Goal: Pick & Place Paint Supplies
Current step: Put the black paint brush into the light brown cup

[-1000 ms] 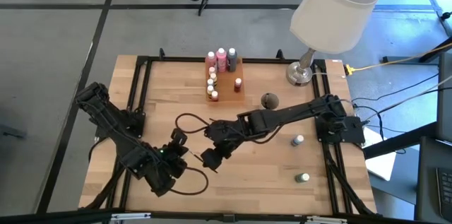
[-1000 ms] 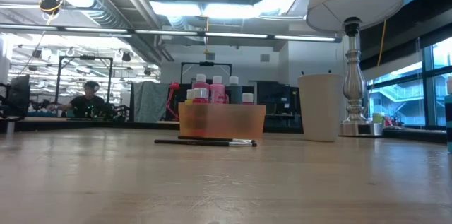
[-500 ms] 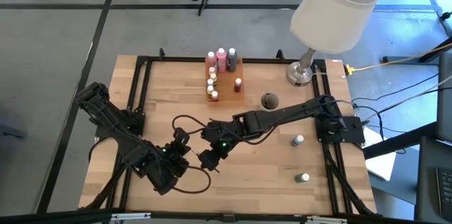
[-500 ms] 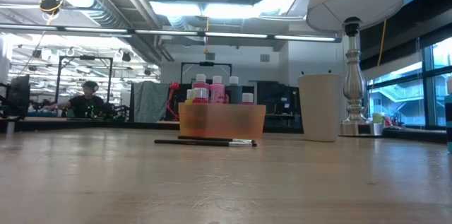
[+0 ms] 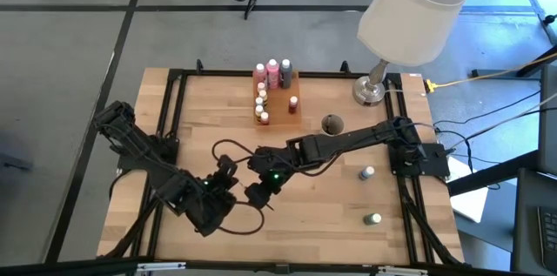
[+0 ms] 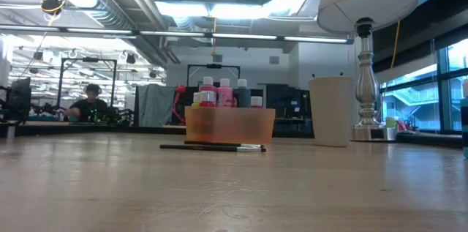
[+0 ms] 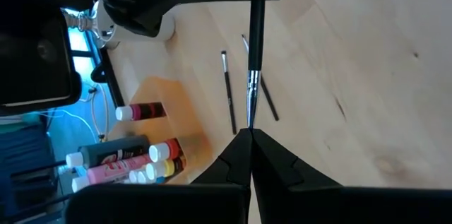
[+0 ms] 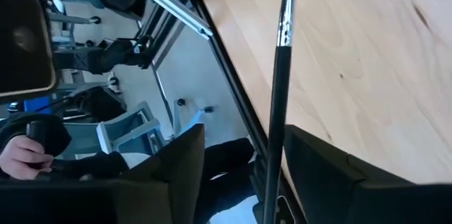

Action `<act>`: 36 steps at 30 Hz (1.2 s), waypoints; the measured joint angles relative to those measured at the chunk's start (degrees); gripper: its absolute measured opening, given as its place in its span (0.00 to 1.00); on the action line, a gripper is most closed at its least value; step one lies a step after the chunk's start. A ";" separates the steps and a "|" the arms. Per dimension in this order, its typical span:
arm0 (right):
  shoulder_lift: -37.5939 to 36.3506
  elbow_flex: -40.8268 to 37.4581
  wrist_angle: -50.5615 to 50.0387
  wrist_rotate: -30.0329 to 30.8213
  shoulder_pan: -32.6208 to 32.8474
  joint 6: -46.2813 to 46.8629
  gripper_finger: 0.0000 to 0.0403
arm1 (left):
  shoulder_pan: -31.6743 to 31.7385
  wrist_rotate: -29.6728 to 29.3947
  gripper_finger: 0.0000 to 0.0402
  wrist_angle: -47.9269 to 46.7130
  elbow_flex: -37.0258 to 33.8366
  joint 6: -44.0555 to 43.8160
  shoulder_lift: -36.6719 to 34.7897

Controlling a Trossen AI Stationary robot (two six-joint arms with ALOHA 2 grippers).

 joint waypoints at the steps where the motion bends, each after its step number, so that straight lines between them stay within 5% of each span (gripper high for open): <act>1: 0.00 0.00 -0.39 0.00 -0.04 -0.04 0.48 | 0.10 0.01 0.00 0.00 0.00 0.19 0.00; 17: 0.04 -0.15 -1.92 -2.59 -0.64 -1.96 0.05 | 0.34 0.14 0.00 0.22 0.02 0.73 -0.02; 28: -0.04 -0.11 -3.68 -2.69 -0.35 -4.75 0.04 | -0.02 -1.84 0.01 2.70 0.17 -0.42 -0.02; 36: -0.17 0.07 -2.91 -2.45 0.32 -7.50 0.04 | -0.36 -1.34 0.08 3.30 8.37 -2.84 0.02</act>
